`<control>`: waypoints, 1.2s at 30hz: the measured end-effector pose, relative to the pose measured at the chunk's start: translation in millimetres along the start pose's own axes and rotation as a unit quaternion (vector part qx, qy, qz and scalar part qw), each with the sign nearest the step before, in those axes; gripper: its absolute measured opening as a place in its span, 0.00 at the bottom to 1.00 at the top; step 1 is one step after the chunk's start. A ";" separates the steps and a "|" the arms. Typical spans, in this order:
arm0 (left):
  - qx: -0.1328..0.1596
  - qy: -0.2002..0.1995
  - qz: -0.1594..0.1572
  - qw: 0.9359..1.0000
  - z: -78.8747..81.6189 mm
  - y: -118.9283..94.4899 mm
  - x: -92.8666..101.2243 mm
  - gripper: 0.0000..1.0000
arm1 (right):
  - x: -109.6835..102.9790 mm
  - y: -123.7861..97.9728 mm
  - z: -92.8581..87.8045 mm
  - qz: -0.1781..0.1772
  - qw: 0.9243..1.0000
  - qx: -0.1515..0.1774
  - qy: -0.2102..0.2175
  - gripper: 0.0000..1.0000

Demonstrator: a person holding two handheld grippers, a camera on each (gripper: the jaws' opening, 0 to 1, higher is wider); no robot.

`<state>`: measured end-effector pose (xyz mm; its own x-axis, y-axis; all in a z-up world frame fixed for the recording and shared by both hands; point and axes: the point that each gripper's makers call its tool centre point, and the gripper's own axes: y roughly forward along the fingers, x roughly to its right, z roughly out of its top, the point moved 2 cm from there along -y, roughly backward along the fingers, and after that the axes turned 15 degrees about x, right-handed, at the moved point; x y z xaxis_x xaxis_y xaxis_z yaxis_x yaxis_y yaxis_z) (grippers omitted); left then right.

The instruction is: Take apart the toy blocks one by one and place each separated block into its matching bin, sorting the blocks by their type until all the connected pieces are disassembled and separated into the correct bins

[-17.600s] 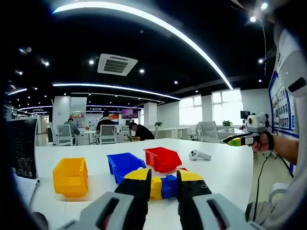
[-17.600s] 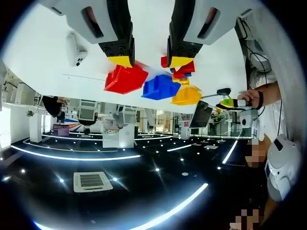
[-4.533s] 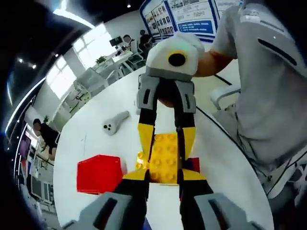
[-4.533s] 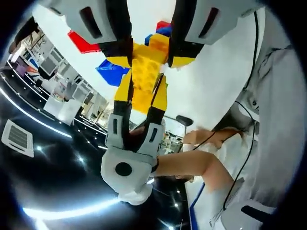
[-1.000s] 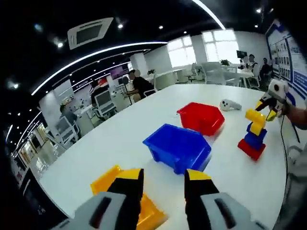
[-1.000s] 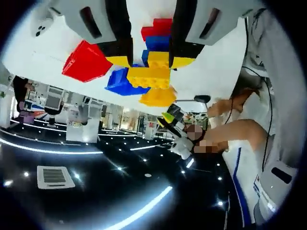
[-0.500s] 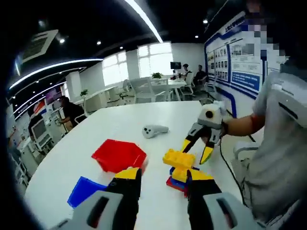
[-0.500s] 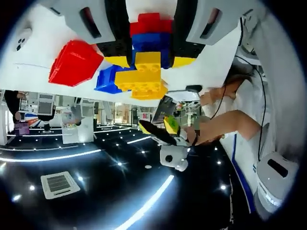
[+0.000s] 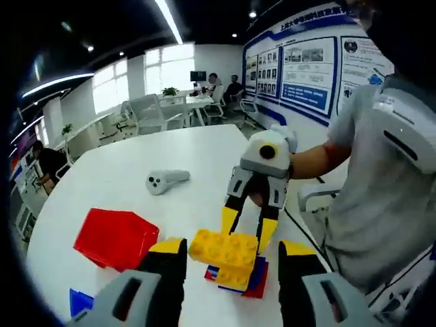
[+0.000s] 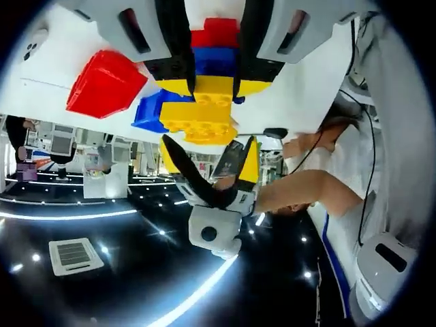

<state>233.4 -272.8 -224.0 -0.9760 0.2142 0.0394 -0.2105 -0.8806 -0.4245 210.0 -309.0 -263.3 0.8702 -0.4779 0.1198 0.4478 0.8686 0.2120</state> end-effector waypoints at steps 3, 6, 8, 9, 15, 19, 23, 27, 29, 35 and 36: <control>-0.014 0.003 -0.018 1.000 -0.4 3.5 -1.1 0.58 | -1.5 0.6 0.3 0.007 1.000 0.002 -0.002 0.24; -0.019 0.003 -0.028 0.999 -0.6 7.2 -4.8 0.55 | -2.0 1.7 0.5 0.011 1.000 0.004 0.000 0.24; -0.030 0.000 -0.031 0.999 -3.9 9.1 -6.5 0.51 | -2.1 2.8 0.4 0.013 1.000 0.004 0.001 0.24; -0.034 0.000 -0.030 0.999 -5.0 9.4 -8.1 0.49 | -2.4 3.1 0.3 0.014 1.000 0.003 0.002 0.24; -0.032 -0.013 -0.028 0.999 -6.2 7.2 -8.3 0.46 | -4.0 4.1 0.6 0.018 1.000 0.003 0.002 0.24; -0.035 -0.011 -0.038 0.999 -8.9 4.5 -5.0 0.46 | -7.2 6.2 1.1 0.025 1.000 0.005 0.003 0.24; -0.083 -0.002 -0.048 0.995 -30.9 4.0 -1.5 0.50 | -8.5 7.3 1.2 0.028 1.000 0.003 0.002 0.24; -0.074 -0.012 -0.045 0.996 -30.4 6.6 -0.7 0.50 | -8.7 6.6 0.9 0.030 1.000 -0.001 0.001 0.24; -0.061 -0.014 -0.046 0.997 -27.0 6.1 -0.8 0.49 | -8.3 6.2 0.5 0.029 1.000 -0.003 -0.001 0.24; -0.049 0.004 -0.041 0.998 -23.1 5.4 -0.6 0.49 | -7.8 6.1 0.3 0.027 1.000 -0.007 0.001 0.23; -0.046 0.009 -0.040 0.998 -22.6 5.2 -1.2 0.49 | -7.7 6.3 0.2 0.027 1.000 -0.007 0.002 0.23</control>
<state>234.7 -268.1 -246.7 -0.9551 0.2901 0.0606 -0.2804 -0.8185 -0.5015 206.1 -299.9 -262.8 0.8939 -0.4301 0.1264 0.4033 0.8947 0.1917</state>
